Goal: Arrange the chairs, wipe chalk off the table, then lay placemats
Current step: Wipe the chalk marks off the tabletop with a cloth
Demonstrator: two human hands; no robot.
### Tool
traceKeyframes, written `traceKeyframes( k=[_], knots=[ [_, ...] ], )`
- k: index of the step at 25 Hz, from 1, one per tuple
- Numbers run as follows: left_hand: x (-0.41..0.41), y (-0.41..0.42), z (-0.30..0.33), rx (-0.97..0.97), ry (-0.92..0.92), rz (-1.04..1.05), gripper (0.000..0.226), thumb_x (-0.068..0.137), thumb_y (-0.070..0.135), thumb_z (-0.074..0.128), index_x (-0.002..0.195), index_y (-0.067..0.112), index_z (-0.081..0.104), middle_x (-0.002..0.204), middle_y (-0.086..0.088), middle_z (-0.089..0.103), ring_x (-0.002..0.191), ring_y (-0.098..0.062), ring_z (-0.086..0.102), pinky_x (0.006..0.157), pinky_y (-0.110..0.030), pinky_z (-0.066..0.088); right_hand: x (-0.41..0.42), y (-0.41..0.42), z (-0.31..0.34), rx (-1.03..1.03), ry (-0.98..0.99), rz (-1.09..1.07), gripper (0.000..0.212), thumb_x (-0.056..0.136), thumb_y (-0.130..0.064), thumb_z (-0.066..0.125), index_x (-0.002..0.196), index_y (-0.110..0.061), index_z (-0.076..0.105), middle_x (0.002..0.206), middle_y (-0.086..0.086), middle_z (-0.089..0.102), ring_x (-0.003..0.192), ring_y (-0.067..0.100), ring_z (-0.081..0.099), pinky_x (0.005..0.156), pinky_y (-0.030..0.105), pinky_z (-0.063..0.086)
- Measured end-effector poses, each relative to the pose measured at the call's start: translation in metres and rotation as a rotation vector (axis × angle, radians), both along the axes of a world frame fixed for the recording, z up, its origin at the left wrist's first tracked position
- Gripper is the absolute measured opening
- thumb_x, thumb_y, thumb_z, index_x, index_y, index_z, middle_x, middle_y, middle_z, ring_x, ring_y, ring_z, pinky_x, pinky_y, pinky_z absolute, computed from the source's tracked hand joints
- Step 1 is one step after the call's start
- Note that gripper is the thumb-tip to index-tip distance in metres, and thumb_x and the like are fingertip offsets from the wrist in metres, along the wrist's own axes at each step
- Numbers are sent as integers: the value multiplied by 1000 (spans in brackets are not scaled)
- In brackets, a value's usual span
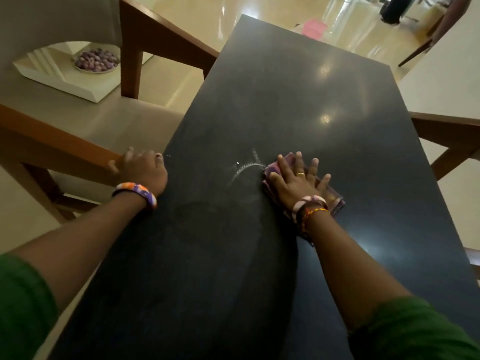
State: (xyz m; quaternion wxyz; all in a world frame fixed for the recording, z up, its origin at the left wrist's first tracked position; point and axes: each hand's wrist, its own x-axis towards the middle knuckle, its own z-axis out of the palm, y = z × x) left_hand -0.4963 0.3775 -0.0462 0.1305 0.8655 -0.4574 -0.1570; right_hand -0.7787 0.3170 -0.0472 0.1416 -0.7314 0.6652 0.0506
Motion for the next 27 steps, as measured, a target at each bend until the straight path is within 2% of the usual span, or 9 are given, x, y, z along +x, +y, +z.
traceKeyframes(
  k=[3,6,8,11,14,18,22,25,27],
  knots=[
    [12,6,-10,38,-71,-33,37,100,26,30,110,6,59,126,-16,54,133,-28,31,110,-49,12,26,30,-5,-35,-7,33,67,89,-69,19,147,-44,-3,155,-7,-21,142,27,-22,113,51,-16],
    [7,5,-12,30,-69,-44,38,100,26,29,116,6,57,131,-13,52,138,-26,24,111,-50,5,45,101,-5,-68,-33,258,70,80,-71,1,143,-44,-13,150,-13,-29,138,22,-28,110,43,-19],
    [9,4,-14,26,-75,-55,38,100,26,28,117,8,57,130,-12,53,138,-24,24,111,-50,5,44,117,-7,-82,-51,297,69,81,-65,-1,143,-39,-14,151,-15,-24,142,19,-22,113,39,-14],
    [11,3,-17,23,-84,-49,38,99,27,27,116,12,57,128,-9,55,137,-22,25,110,-51,5,31,59,-5,-160,-169,-18,65,96,-47,30,151,-21,7,158,-1,9,146,23,4,117,39,1],
    [9,3,-16,-12,-92,-40,36,99,25,28,113,12,59,125,-9,57,136,-23,28,110,-52,5,25,-19,-1,-137,-149,-348,56,100,-34,31,150,-13,16,158,7,11,146,27,6,118,44,2],
    [8,4,-16,-100,-95,-2,28,96,18,38,108,11,61,124,-9,57,134,-22,31,110,-50,7,61,-37,-3,-114,-187,-271,51,101,-31,30,150,-16,20,158,4,12,146,26,5,118,42,0],
    [8,8,-18,-228,-88,109,35,85,4,50,118,10,56,152,-10,26,143,-26,7,110,-50,8,131,-16,-1,-117,-271,-140,53,101,-32,31,150,-18,18,159,2,9,146,26,3,119,41,1],
    [6,21,-12,-200,42,338,62,84,4,54,141,14,31,156,-11,-5,143,-31,-4,112,-52,8,190,-4,-4,-123,-283,82,53,101,-32,30,150,-19,17,159,1,10,146,22,2,117,39,-3],
    [6,38,-11,-40,170,465,76,86,8,54,148,15,10,156,-13,-9,143,-35,1,113,-51,11,212,9,-3,-124,-313,244,50,101,-28,33,149,-18,22,158,3,13,146,22,4,117,36,-3]
  ],
)
